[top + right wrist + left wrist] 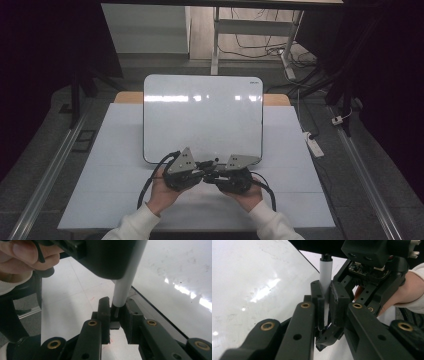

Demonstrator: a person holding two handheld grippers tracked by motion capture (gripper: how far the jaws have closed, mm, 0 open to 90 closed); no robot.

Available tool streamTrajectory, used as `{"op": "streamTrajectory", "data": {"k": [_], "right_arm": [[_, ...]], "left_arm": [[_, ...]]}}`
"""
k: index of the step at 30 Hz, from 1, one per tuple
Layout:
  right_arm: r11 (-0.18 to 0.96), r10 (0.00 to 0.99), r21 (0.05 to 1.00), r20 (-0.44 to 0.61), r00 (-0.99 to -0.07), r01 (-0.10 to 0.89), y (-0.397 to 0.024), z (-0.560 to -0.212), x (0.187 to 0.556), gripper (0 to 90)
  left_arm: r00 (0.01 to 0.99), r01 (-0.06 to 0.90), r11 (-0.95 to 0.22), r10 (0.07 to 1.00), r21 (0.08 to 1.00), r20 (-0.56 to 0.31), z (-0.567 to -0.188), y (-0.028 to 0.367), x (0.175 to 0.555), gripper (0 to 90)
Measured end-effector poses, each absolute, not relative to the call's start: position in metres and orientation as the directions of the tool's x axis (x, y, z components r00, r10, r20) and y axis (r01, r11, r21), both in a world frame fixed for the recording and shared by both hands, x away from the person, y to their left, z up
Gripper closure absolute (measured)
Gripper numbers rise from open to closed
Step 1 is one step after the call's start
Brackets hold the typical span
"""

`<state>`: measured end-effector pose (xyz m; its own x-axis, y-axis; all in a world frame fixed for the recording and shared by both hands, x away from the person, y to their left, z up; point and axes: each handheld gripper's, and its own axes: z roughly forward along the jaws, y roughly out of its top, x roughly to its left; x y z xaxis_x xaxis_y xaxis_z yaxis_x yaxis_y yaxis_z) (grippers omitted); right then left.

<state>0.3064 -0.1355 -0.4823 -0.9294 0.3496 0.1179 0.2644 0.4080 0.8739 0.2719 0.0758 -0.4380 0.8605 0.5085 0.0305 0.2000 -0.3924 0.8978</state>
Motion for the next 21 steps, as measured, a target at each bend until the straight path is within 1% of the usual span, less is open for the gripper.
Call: {"op": "streamTrajectory", "data": {"k": [2, 6, 10, 14, 21], "right_arm": [[0.401, 0.348, 0.88, 0.11, -0.931, 0.254, -0.136, -0.482, 0.306, 73.7], [0.392, 0.363, 0.89, 0.082, -0.928, 0.232, -0.137, -0.48, 0.303, 61.8], [0.373, 0.383, 0.906, 0.044, -0.923, 0.198, -0.145, -0.476, 0.301, 54.9], [0.353, 0.422, 0.916, 0.024, -0.906, 0.188, -0.162, -0.472, 0.3, 51.7], [0.34, 0.507, 0.915, 0.015, -0.862, 0.216, -0.204, -0.473, 0.299, 49.8]], "left_arm": [[0.857, 0.201, -0.385, 0.514, 0.901, 0.029, -0.437, 0.078, 0.272, 81.6], [0.844, 0.211, -0.375, 0.536, 0.903, 0.025, -0.435, 0.085, 0.273, 81.6], [0.818, 0.234, -0.358, 0.575, 0.904, 0.016, -0.432, 0.101, 0.278, 81.6], [0.766, 0.28, -0.34, 0.643, 0.898, 0.005, -0.429, 0.125, 0.286, 81.6], [0.663, 0.388, -0.286, 0.747, 0.876, -0.05, -0.429, 0.171, 0.313, 81.6]]}}
